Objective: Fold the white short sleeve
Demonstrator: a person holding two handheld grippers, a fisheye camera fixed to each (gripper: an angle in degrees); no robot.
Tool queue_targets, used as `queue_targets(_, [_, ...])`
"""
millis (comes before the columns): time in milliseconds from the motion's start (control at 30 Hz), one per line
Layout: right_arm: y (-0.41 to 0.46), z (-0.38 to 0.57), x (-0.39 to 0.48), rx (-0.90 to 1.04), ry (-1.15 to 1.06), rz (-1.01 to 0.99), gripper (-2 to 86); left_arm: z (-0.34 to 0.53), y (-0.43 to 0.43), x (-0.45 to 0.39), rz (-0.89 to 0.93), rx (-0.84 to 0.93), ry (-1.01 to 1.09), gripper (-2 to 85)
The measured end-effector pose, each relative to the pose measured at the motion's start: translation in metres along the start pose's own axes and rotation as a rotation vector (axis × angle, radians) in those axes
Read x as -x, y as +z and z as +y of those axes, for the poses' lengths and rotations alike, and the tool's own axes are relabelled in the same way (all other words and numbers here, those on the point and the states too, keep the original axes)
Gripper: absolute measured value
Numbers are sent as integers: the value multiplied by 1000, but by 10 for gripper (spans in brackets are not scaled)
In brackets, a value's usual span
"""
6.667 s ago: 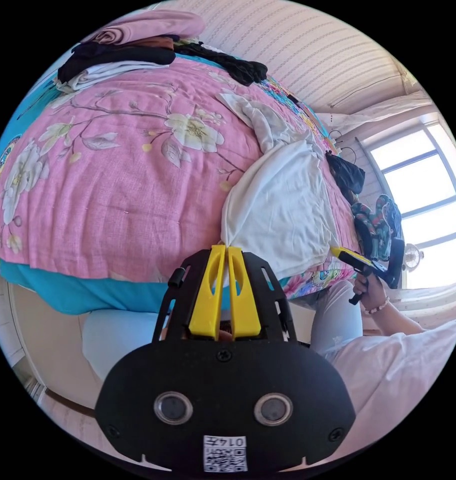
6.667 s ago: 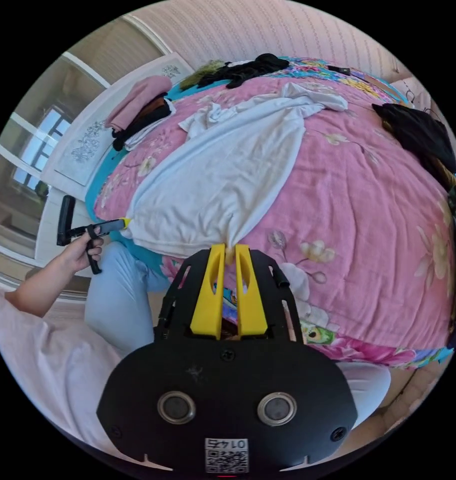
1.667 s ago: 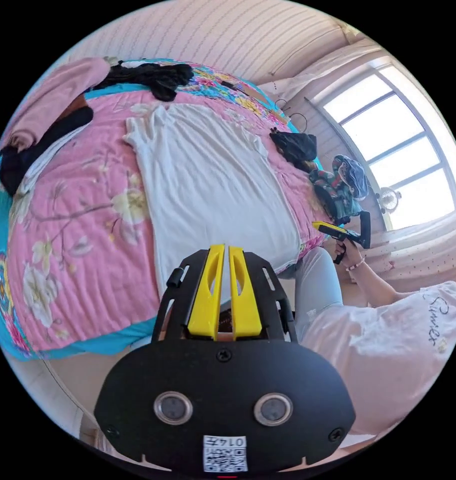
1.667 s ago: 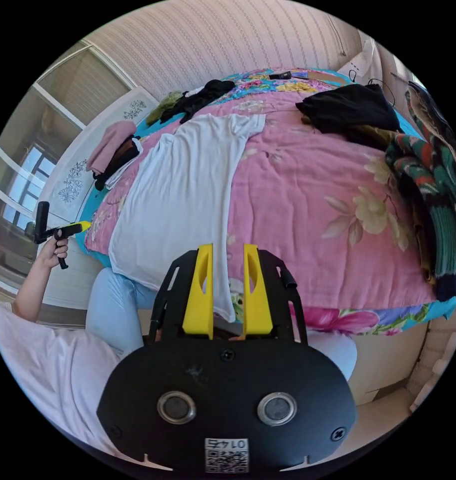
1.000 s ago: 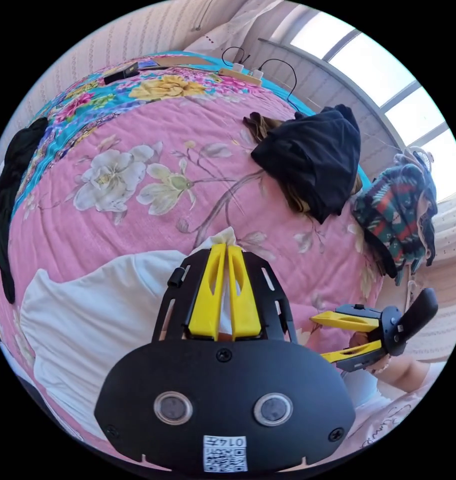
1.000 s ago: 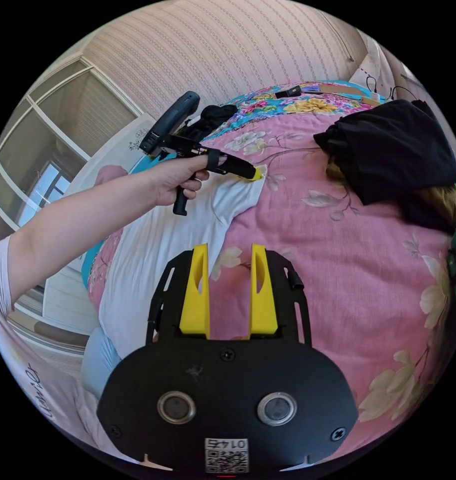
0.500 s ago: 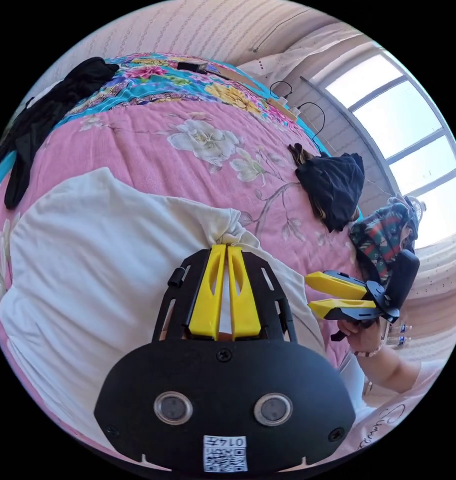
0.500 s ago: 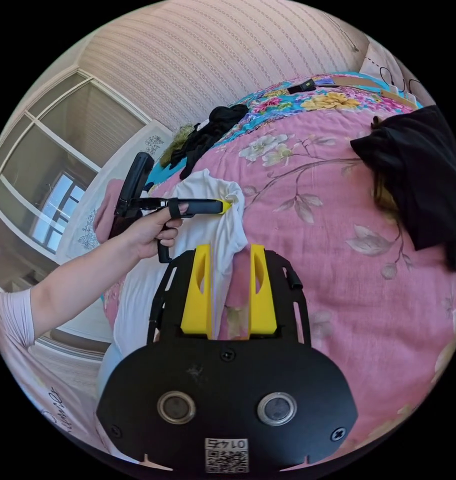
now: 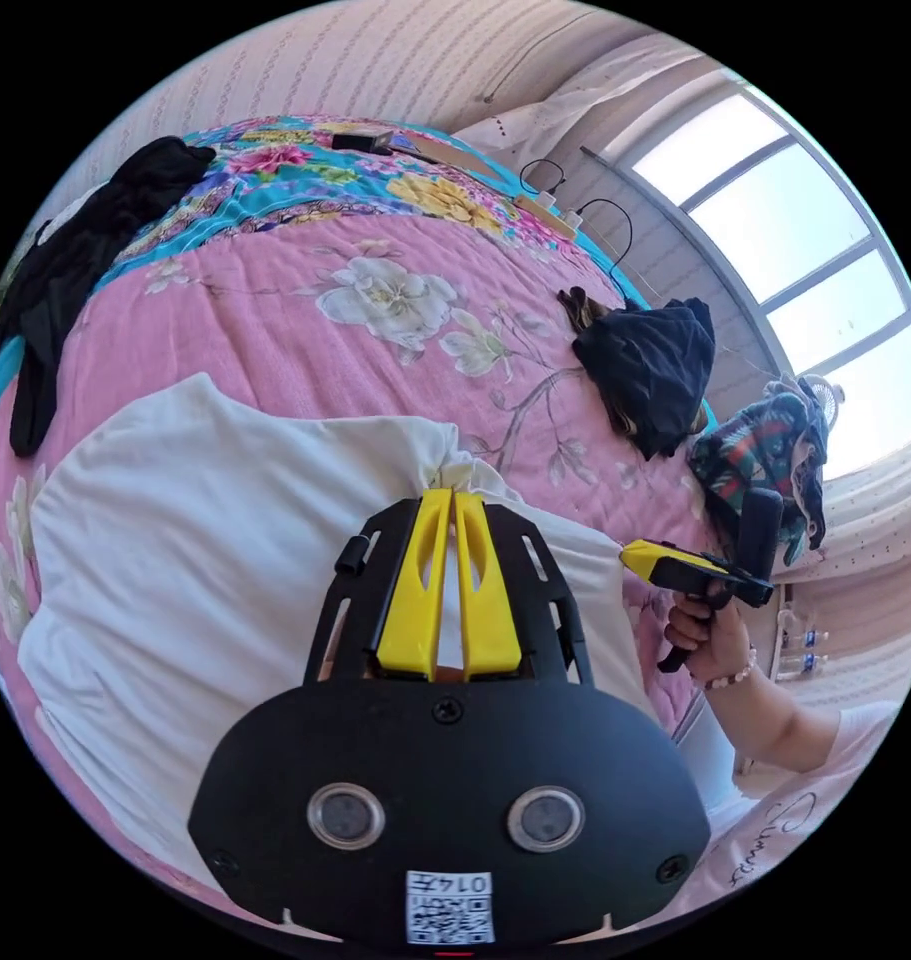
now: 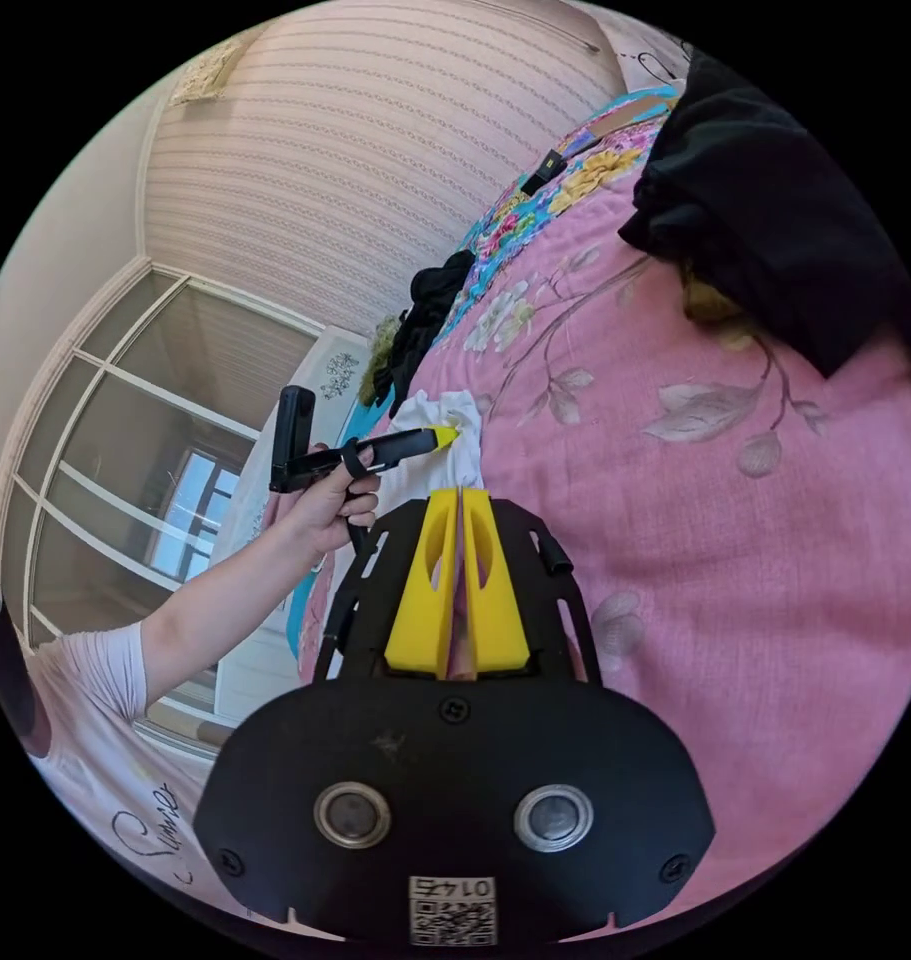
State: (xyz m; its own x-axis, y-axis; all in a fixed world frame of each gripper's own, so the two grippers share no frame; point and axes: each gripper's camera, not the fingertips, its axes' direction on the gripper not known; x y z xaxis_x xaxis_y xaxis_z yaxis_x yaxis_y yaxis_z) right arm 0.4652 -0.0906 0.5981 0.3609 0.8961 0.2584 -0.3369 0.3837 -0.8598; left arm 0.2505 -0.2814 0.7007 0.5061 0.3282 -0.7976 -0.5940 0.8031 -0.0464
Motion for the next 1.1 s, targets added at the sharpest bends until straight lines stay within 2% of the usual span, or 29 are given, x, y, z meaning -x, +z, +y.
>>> queue_targets(200, [-23,14,5,-120,28,41,-1,-35,20,-63,-13,-16,207,-10])
queue_targets(333, [-18,21,15,-148,57,189,-2,-51,48,-94,-31,40,276,-10])
queue_targets(467, [2,22,16,-129,105,237,-2,-49,65,-102,-132,81,298,-7])
queue_targets(600, [16,19,12,-132,141,190,2,-46,55,-102,-122,84,308,-2])
queue_targets(800, [42,3,29,-171,65,133,48,-38,36,-92,-91,109,295,9])
queue_targets(900, [69,-14,36,-141,62,146,64,-32,25,-88,-92,96,292,11])
queue_targets(1000, [100,-25,40,-68,94,283,22,-23,10,-84,-111,49,297,15])
queue_targets(1100, [118,-23,34,-63,124,237,8,-12,-15,-76,-142,-50,280,23])
